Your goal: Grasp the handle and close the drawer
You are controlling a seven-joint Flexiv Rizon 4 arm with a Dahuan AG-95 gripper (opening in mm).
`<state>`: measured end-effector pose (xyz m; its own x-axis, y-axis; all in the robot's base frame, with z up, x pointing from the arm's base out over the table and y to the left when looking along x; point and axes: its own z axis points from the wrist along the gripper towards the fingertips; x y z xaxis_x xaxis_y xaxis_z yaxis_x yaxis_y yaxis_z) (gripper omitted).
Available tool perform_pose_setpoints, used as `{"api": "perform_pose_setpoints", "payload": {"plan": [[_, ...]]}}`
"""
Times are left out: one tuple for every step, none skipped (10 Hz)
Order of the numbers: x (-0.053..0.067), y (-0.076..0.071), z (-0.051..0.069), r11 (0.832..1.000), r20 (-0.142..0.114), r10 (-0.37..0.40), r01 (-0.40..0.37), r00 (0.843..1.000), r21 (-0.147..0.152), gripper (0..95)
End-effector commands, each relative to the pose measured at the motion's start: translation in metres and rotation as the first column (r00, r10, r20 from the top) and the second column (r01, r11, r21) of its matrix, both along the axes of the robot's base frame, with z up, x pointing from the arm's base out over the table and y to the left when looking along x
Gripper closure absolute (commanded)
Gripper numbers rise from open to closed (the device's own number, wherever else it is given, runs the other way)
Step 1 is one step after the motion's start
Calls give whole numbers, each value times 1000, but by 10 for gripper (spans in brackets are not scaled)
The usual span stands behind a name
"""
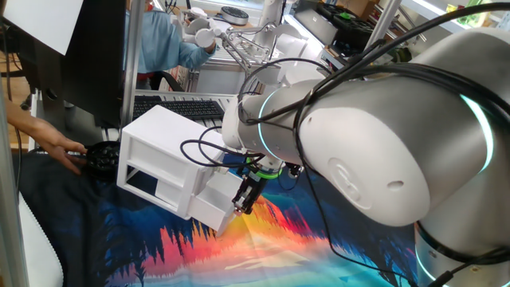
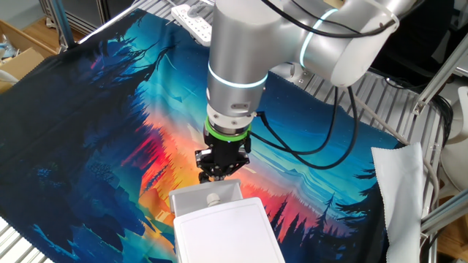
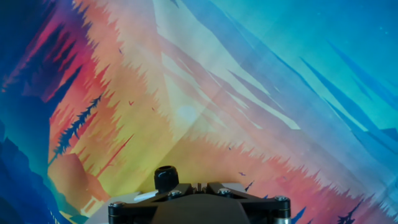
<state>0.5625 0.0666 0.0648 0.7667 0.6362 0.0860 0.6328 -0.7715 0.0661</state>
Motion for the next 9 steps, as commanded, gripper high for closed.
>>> {"api": "perform_pose_setpoints", "payload": {"plan": [[-2, 0, 2, 1000, -3, 18, -18, 1000, 3, 950], [-2, 0, 2, 1000, -8, 20, -20, 1000, 0, 950], [-2, 0, 2, 1000, -10, 22, -22, 1000, -2, 950], [-2, 0, 2, 1000, -14, 26, -26, 1000, -2, 950], [-2, 0, 2, 1000, -16, 26, -26, 1000, 1, 950], [-2, 0, 2, 1000, -16, 27, -27, 1000, 3, 950], [-2, 0, 2, 1000, -14, 30, -30, 999, 5, 950], [-2, 0, 2, 999, -13, 37, -37, 999, 6, 950], [-2, 0, 2, 999, -13, 40, -39, 999, 7, 950]]}}
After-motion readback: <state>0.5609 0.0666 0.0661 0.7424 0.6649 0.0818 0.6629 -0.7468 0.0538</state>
